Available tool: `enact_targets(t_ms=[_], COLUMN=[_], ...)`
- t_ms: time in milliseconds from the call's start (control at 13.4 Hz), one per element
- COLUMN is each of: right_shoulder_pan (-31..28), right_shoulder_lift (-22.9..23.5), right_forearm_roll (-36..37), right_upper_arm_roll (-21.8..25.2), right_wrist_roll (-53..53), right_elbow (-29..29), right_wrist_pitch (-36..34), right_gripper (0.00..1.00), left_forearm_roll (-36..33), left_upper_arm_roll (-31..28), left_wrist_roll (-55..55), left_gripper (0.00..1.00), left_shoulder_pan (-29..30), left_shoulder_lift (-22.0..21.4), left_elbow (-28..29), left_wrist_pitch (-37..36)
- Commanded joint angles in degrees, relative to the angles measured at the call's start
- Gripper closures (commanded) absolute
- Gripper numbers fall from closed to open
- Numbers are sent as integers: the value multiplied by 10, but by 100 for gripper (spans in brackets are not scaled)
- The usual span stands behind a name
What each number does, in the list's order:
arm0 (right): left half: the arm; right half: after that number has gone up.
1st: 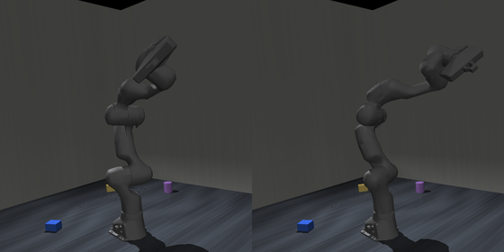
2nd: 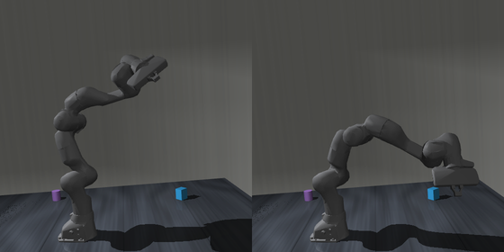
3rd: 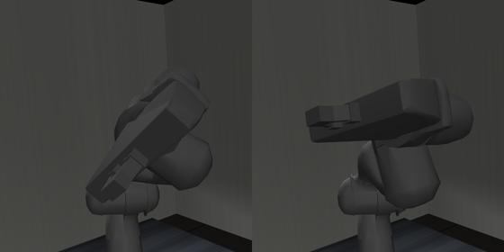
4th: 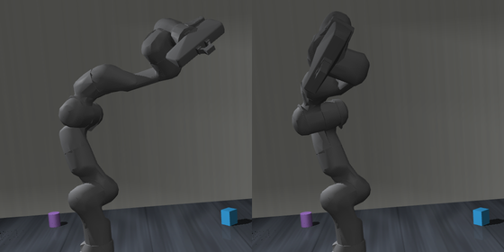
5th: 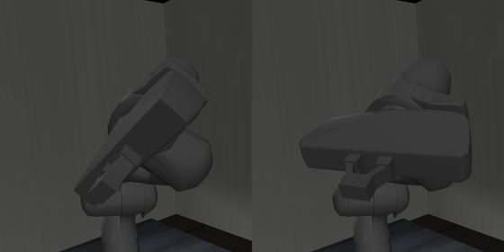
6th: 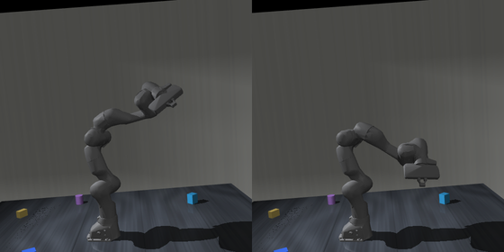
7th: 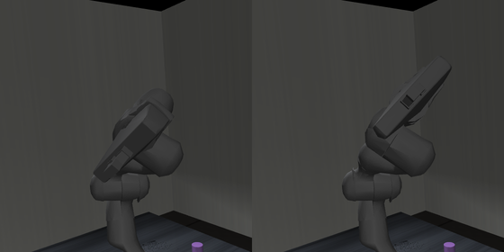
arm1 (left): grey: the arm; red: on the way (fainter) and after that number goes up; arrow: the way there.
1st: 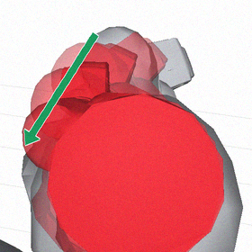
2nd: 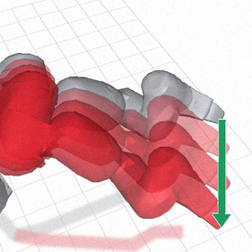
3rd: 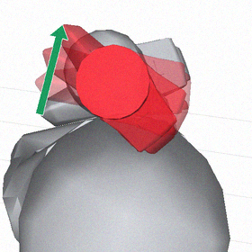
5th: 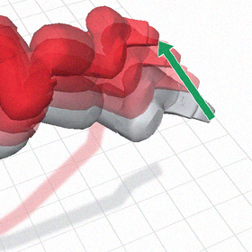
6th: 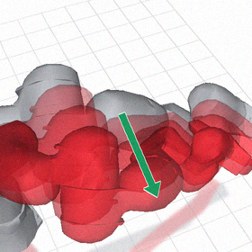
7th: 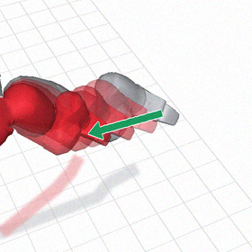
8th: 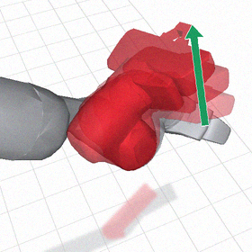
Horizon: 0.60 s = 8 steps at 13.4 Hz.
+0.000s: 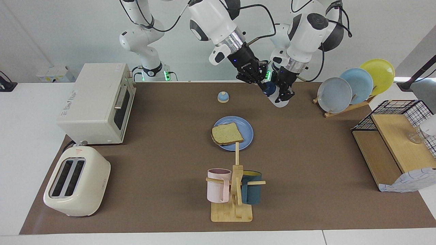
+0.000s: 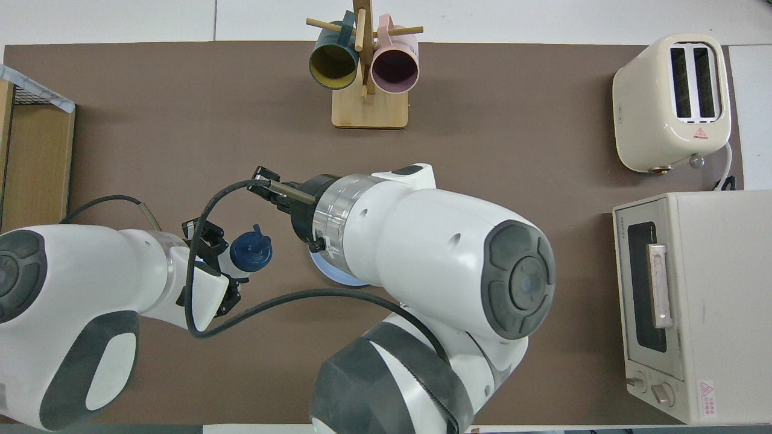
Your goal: Put bread on plate and add seasoning
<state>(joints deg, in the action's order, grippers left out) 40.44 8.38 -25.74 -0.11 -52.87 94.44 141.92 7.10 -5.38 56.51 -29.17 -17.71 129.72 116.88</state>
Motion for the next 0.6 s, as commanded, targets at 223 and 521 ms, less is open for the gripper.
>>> enact_targets(t_ms=[223,521], right_shoulder_pan=[5,16], right_shoulder_lift=[-20,-36], right_forearm_roll=[-2,45], right_upper_arm_roll=[-2,-2], right_wrist_roll=[63,105], right_elbow=[31,62], right_wrist_pitch=[2,-23], right_gripper=[68,58], left_forearm_roll=[4,4], left_upper_arm_roll=[-4,-4], left_wrist_roll=[7,7], left_gripper=[100,100], left_shoulder_pan=[-6,-6], left_shoulder_lift=[-12,-12], left_elbow=[10,10], left_wrist_pitch=[-6,-6])
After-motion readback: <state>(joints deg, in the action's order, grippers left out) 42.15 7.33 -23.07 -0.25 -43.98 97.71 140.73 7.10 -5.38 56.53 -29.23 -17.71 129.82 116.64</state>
